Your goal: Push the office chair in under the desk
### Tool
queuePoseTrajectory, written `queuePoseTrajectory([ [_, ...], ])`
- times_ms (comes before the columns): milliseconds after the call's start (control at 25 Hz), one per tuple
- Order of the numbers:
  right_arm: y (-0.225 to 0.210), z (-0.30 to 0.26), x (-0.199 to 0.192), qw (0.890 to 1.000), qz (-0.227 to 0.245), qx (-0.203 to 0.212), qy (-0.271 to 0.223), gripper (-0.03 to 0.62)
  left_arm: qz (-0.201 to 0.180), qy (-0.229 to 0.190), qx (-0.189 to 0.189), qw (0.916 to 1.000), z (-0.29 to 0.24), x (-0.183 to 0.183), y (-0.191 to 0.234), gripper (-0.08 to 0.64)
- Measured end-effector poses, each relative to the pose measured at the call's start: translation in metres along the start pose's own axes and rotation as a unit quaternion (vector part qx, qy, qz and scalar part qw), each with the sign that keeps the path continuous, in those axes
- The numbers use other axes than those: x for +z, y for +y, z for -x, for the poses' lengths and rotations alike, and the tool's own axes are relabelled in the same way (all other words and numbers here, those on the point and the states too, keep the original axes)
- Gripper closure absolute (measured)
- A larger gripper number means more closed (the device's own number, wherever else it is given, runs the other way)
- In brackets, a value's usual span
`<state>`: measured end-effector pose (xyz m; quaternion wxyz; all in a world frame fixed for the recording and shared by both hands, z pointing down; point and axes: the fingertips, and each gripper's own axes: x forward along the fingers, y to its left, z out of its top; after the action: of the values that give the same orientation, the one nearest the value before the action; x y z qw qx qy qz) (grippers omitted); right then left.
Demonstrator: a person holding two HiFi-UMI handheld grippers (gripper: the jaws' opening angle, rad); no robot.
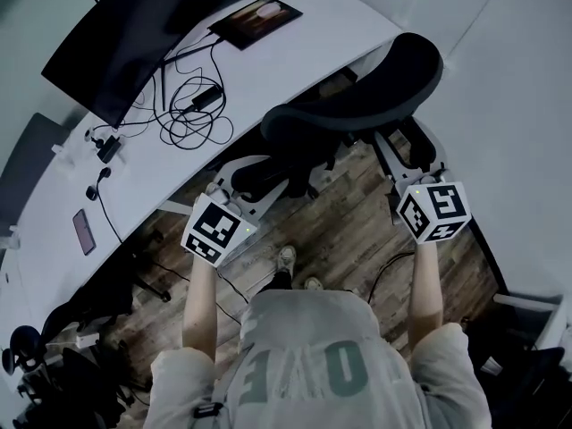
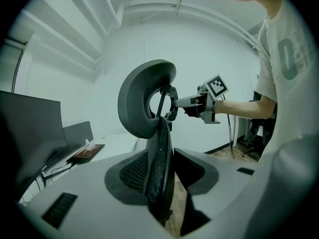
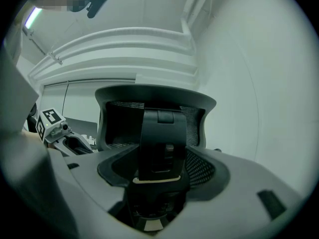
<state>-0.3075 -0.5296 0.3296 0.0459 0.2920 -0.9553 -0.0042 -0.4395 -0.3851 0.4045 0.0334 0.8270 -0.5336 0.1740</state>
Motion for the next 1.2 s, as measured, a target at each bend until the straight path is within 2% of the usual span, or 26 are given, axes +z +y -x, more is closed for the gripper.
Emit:
queuePoseTrajectory([
  [520,0.003,-0.058,0.003,1.0,-0.001,0.001,-0.001,0.304,-0.006,0.001,0.009,0.9999,-0.007,-0.009,0.057,0.388],
  [1200,0.002,-0.08,0.006,1.0,0.004,0.006,0.009,0.304,-0.004,0.005,0.013,0.9999,-0.012,-0.011,0.075,0.388],
])
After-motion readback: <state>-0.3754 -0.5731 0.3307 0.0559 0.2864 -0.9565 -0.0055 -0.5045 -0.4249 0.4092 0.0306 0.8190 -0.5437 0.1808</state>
